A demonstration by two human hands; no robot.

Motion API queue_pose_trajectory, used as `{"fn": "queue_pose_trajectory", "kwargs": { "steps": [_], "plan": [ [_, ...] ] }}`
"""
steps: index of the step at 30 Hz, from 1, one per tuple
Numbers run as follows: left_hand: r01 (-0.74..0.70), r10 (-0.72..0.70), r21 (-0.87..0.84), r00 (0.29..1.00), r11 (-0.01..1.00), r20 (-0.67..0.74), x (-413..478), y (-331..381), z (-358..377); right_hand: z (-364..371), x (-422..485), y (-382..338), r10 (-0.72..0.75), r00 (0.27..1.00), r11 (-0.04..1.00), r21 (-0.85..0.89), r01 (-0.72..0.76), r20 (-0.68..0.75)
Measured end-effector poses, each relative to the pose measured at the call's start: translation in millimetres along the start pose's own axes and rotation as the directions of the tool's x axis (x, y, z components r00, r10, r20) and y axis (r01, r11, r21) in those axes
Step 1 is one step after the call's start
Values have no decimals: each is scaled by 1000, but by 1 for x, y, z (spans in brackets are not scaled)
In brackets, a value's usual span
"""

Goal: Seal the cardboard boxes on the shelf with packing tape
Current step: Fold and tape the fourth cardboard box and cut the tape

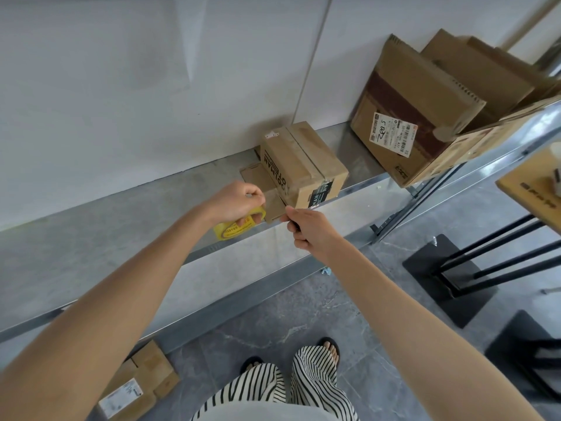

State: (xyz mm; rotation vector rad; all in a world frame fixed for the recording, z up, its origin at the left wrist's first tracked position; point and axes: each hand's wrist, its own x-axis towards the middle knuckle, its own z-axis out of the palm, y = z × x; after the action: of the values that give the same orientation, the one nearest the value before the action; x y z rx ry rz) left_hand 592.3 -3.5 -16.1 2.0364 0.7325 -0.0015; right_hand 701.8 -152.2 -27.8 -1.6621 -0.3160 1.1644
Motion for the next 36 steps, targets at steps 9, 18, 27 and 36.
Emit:
{"fn": "queue_pose_trajectory", "kwargs": {
  "steps": [9,18,27,36],
  "plan": [
    [37,-39,-44,998,998,-52,1,-2,-2,-38,-3,1,-163,981,877,-471,97,-103],
    [70,-48,104,979,992,-199,1,-1,10,-30,34,-72,-620,783,482,-812,328,-52],
    [138,-34,263,931,955,-362,-13,2,19,-27,77,-60,-565,818,213,-937,277,113],
    [182,159,549,842,816,-515,-44,-28,-9,-30,85,-58,-568,814,189,-944,272,121]
  ]
}}
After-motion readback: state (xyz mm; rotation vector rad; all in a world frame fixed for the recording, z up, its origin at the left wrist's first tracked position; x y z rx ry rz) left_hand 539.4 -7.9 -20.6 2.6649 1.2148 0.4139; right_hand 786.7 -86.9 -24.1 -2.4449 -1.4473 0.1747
